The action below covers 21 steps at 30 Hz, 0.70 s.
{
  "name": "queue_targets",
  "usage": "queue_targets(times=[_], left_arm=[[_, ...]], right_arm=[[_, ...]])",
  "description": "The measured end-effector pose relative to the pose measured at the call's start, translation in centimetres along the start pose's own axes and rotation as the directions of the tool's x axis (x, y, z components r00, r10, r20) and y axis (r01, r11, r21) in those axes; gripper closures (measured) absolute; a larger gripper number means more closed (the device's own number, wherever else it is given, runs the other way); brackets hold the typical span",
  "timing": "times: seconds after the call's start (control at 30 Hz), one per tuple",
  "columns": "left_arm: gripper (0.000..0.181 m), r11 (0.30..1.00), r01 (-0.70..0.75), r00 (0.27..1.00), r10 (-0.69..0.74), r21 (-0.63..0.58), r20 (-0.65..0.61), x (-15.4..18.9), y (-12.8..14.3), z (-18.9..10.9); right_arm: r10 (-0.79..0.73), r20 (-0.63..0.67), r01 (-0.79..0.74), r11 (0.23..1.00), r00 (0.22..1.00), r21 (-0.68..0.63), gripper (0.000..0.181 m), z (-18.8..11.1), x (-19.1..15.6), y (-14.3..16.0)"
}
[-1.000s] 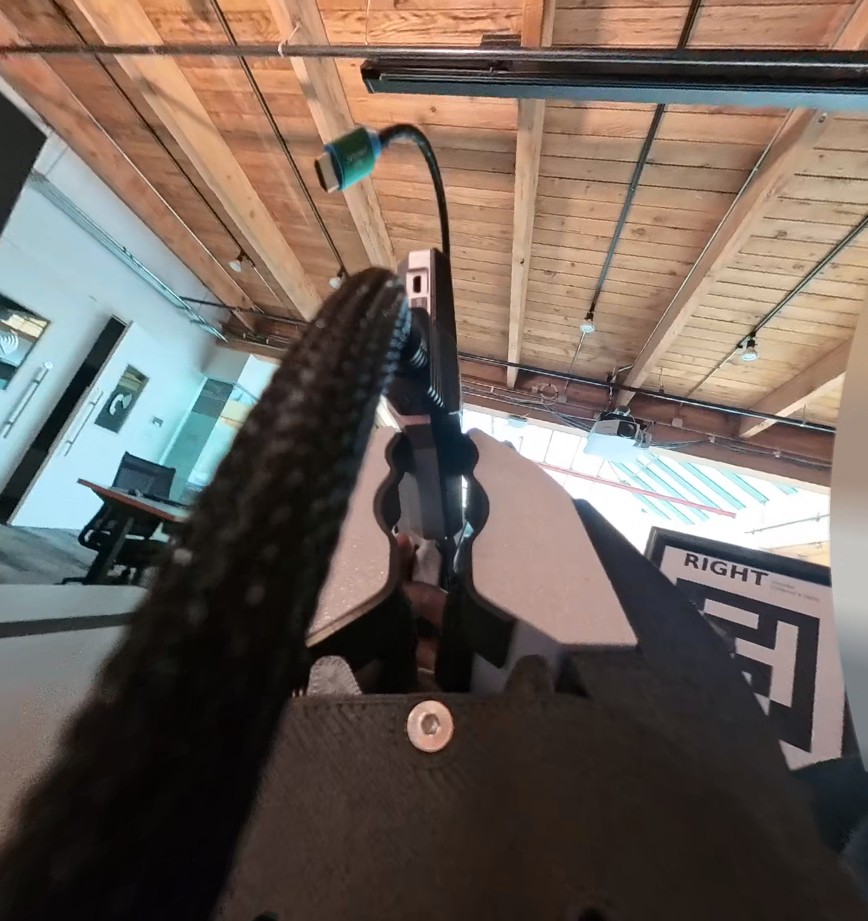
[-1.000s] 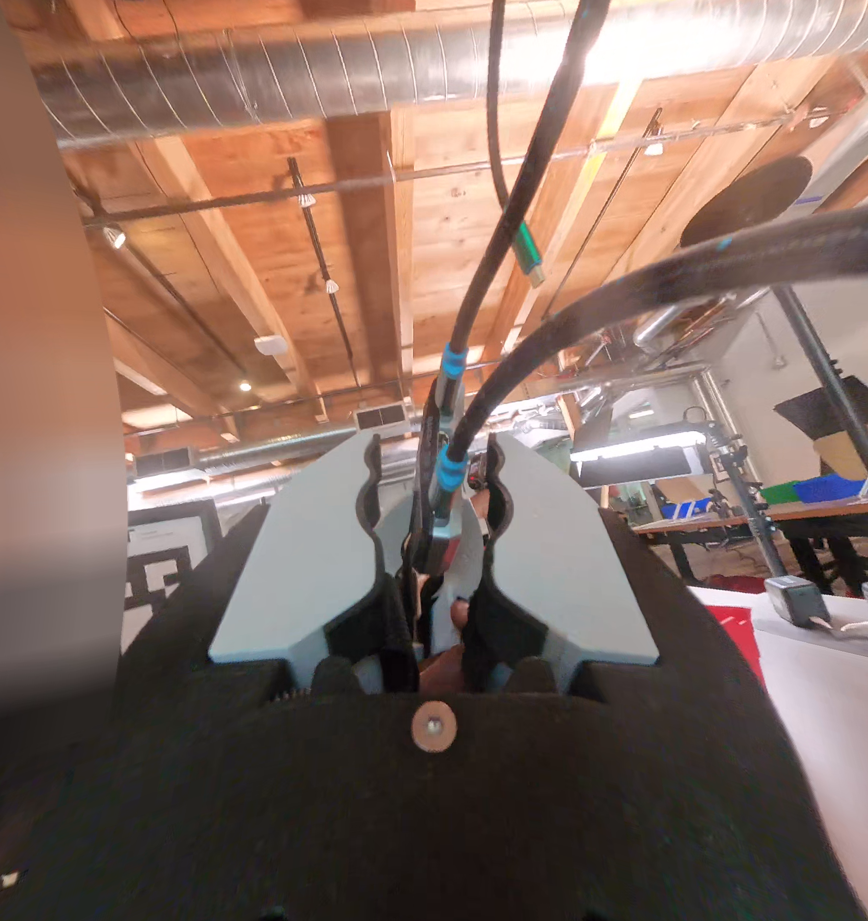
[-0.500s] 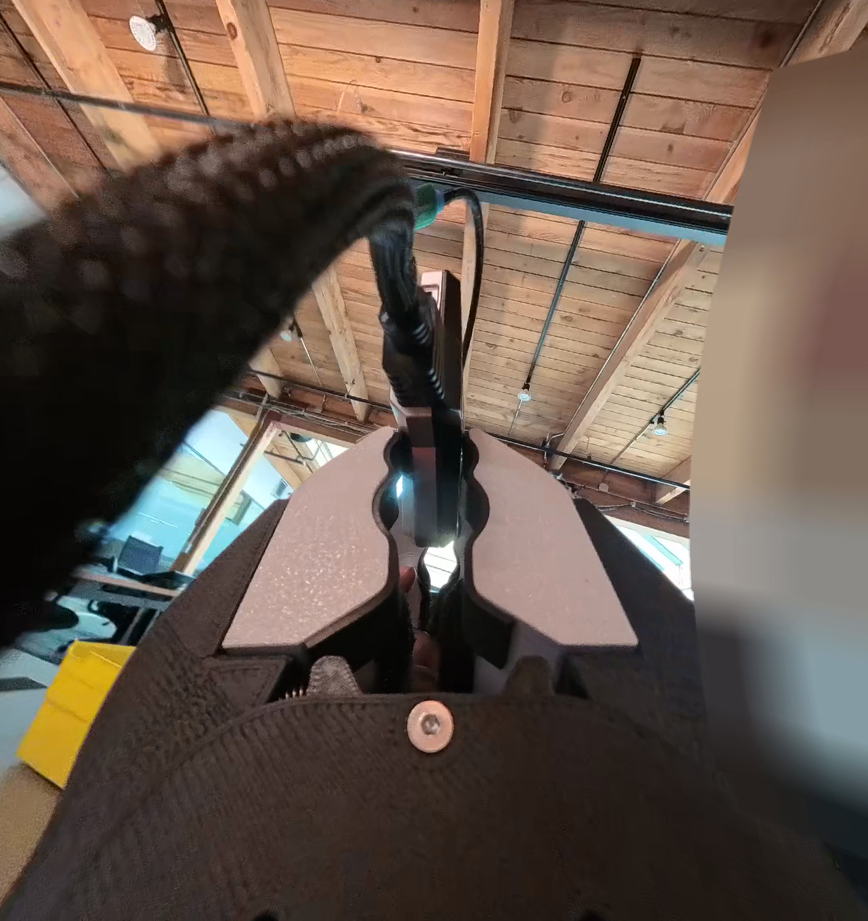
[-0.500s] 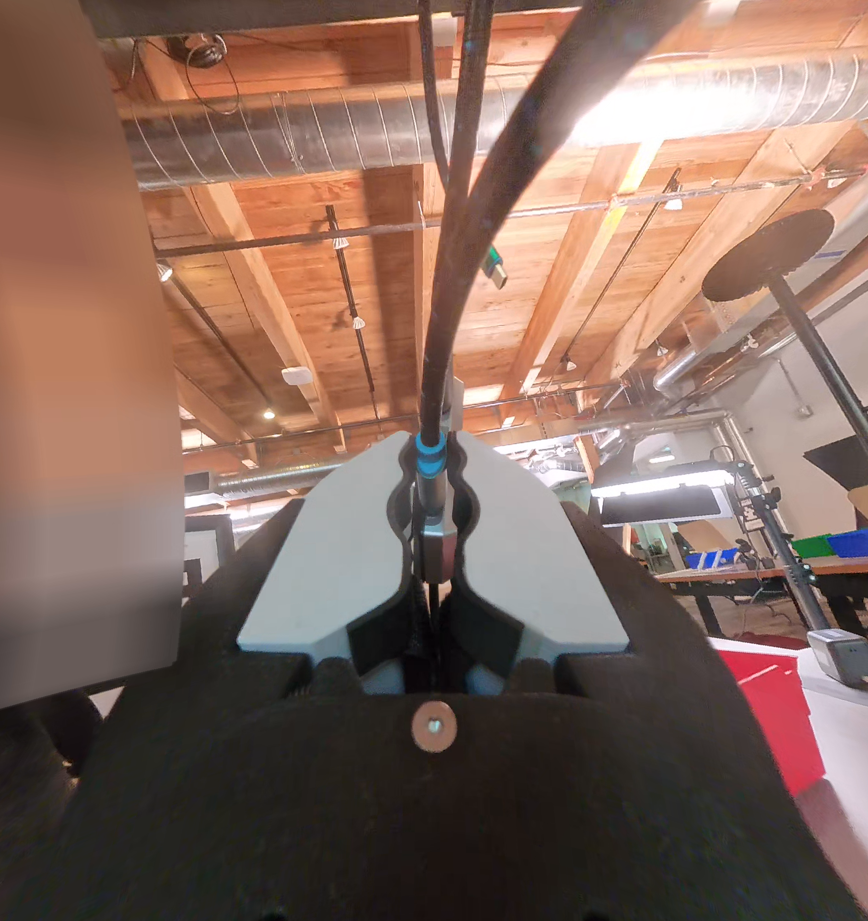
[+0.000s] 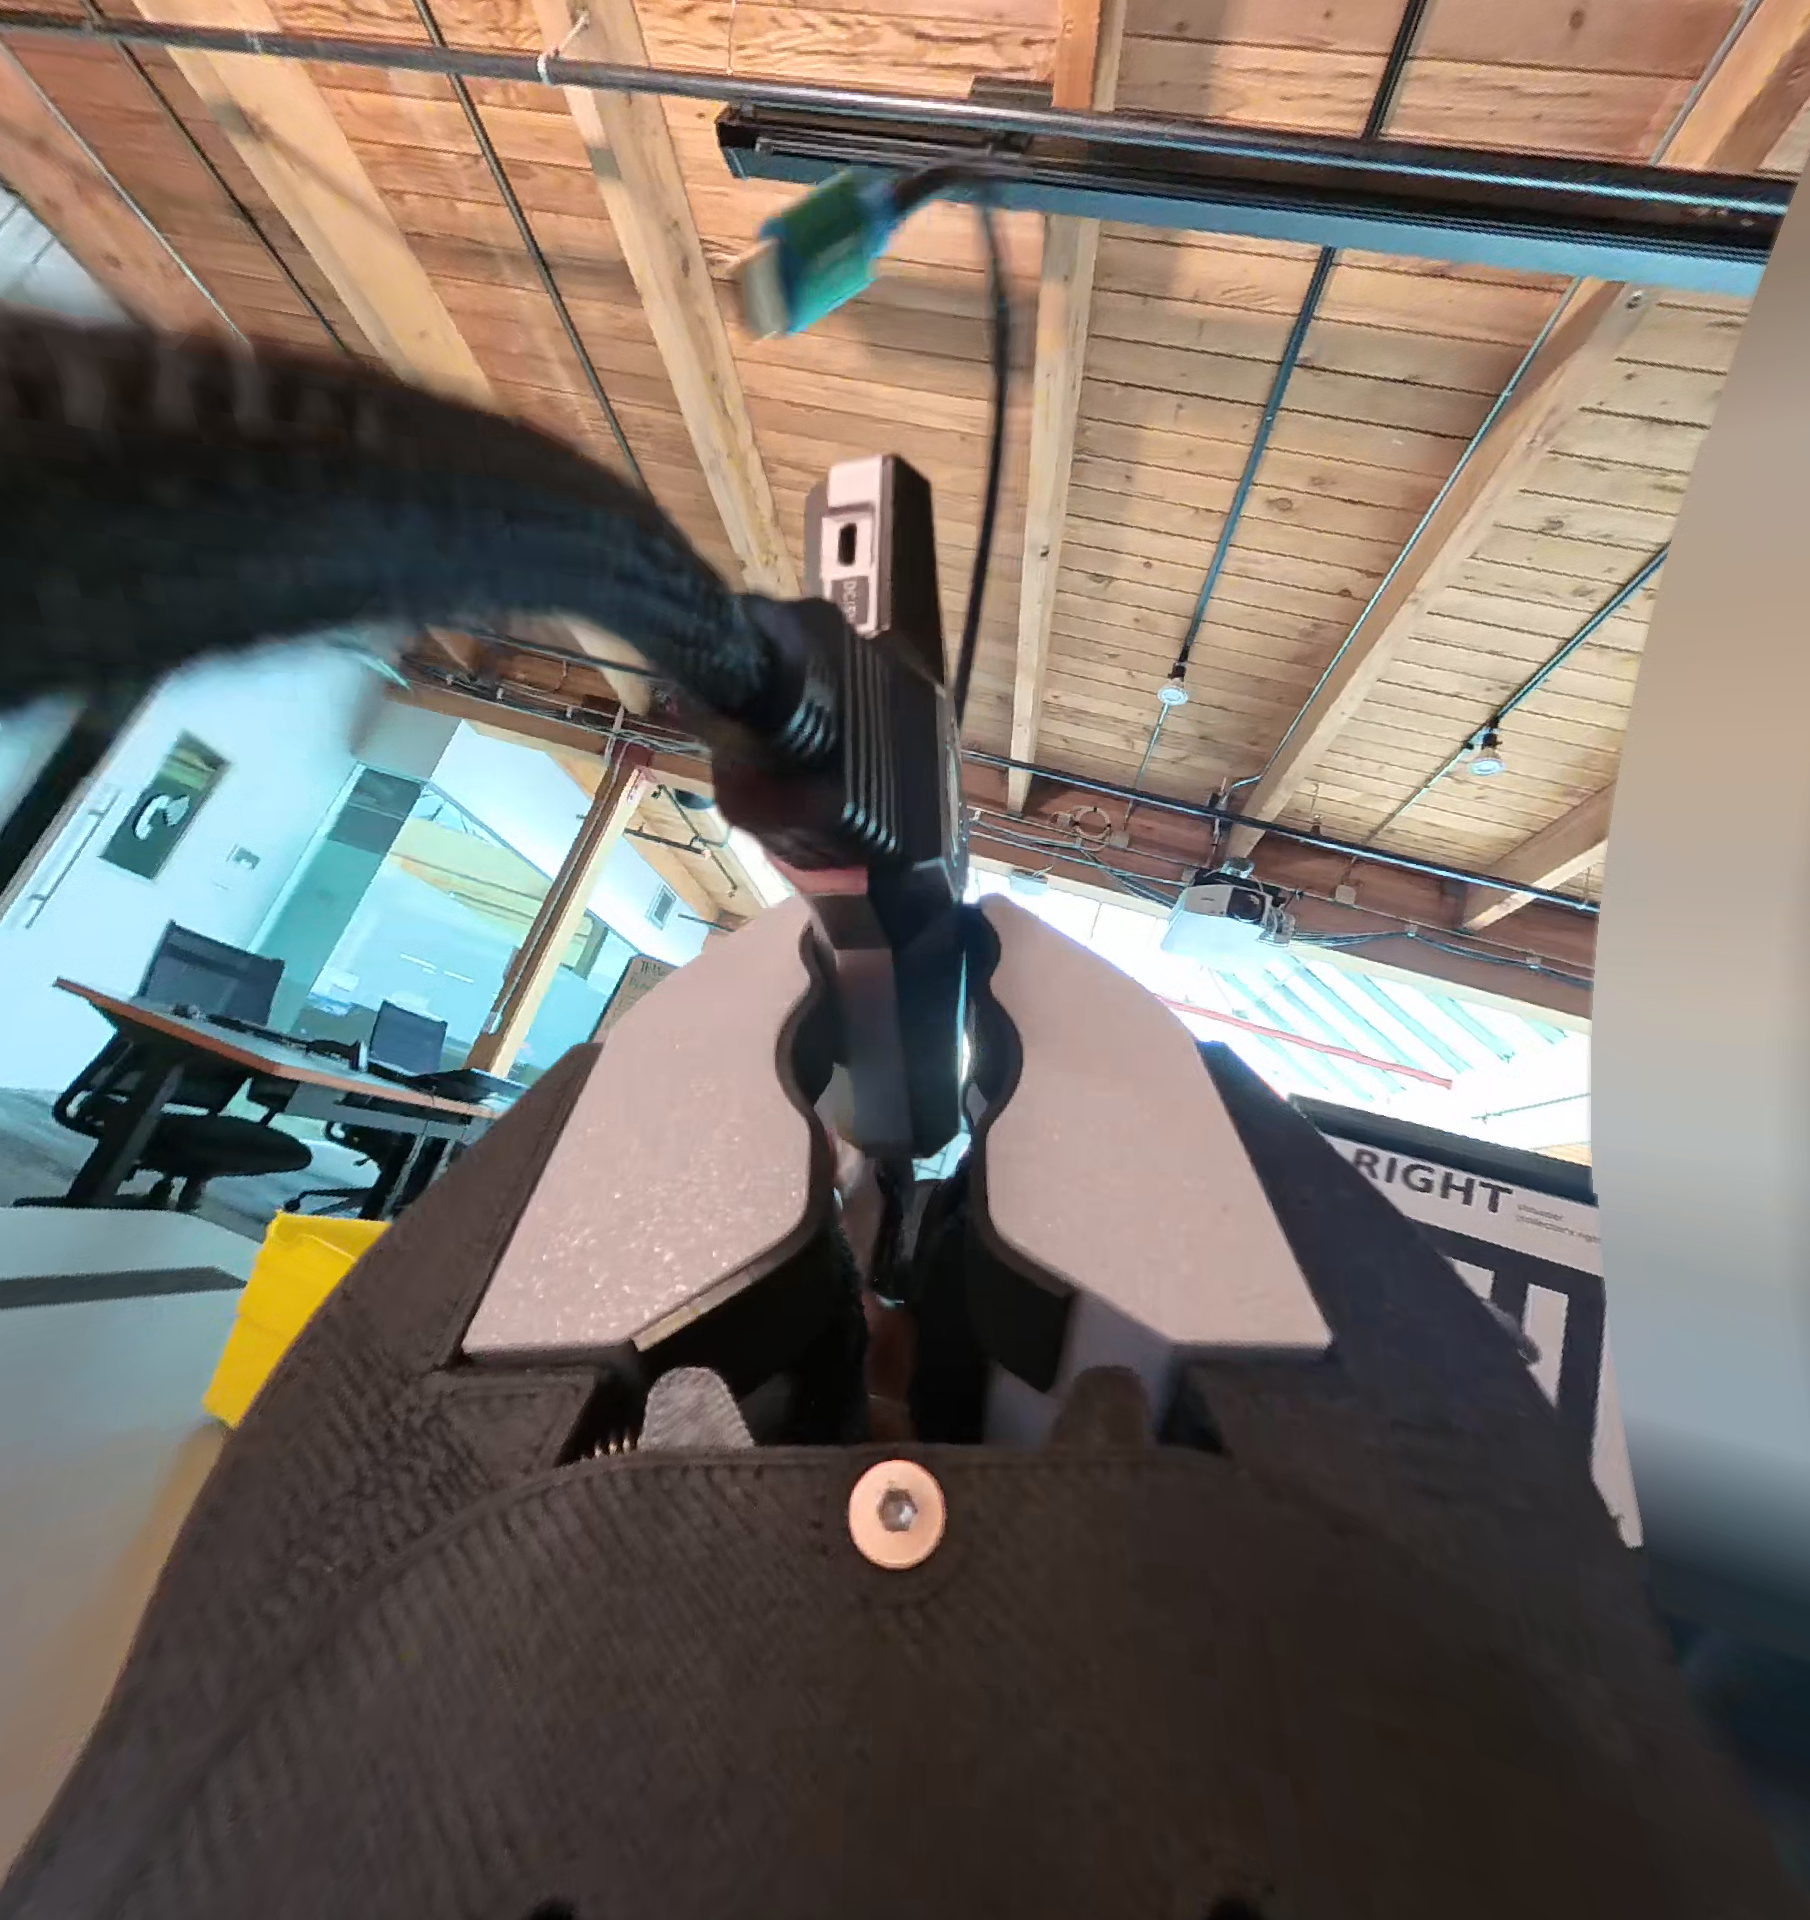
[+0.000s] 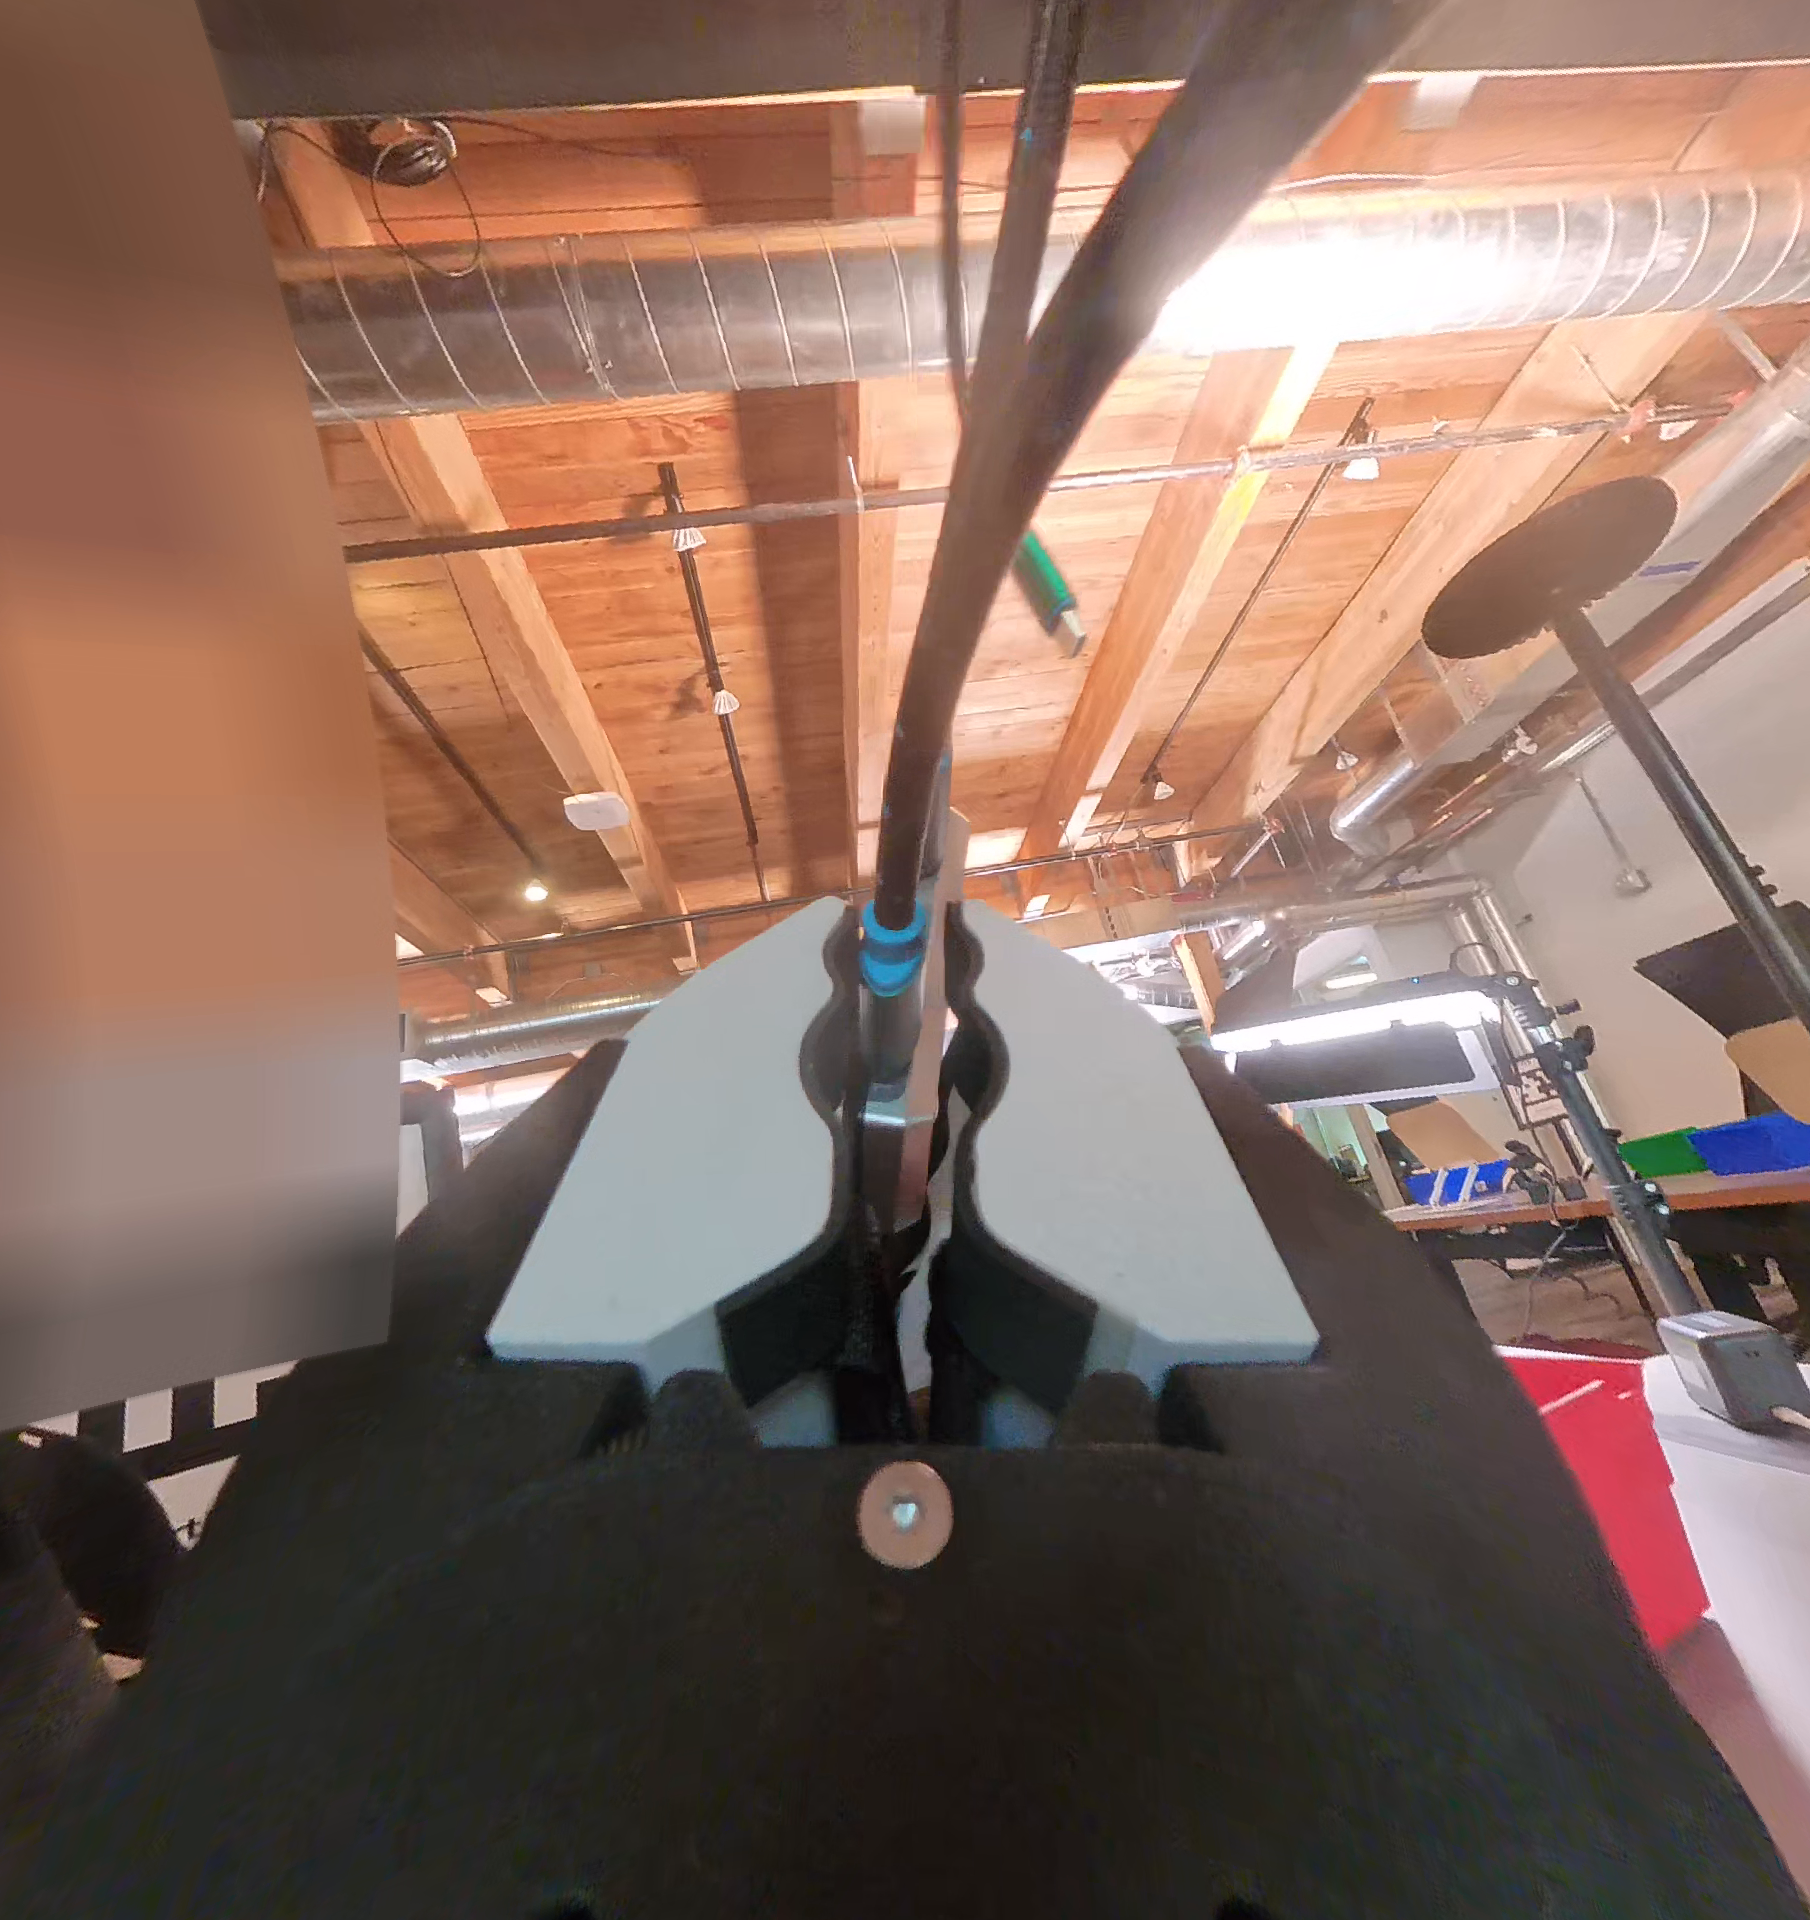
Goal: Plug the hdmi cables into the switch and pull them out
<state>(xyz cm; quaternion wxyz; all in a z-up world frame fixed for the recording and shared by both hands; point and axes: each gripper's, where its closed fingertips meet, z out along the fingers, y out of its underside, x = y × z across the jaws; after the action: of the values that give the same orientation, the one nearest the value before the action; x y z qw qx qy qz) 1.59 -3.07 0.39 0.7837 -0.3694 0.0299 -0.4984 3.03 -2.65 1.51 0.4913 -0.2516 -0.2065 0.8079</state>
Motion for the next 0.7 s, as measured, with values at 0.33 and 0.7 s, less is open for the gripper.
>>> queue_targets(times=[0.33, 0.7], left_arm=[[0.160, 0.998, -0.059, 0.998, 0.059, 0.037, -0.018, 0.5, -0.5, -0.3], [0.159, 0.991, -0.124, 0.990, 0.127, 0.057, -0.054, 1.1, -0.6, -0.4]], right_arm=[[-0.019, -0.027, 0.016, 0.996, 0.999, -0.083, 0.164, 0.3, -0.3, 0.9], [-0.057, 0.029, 0.061, 0.990, 0.998, -0.126, 0.170, 0.4, -1.2, 1.6]])
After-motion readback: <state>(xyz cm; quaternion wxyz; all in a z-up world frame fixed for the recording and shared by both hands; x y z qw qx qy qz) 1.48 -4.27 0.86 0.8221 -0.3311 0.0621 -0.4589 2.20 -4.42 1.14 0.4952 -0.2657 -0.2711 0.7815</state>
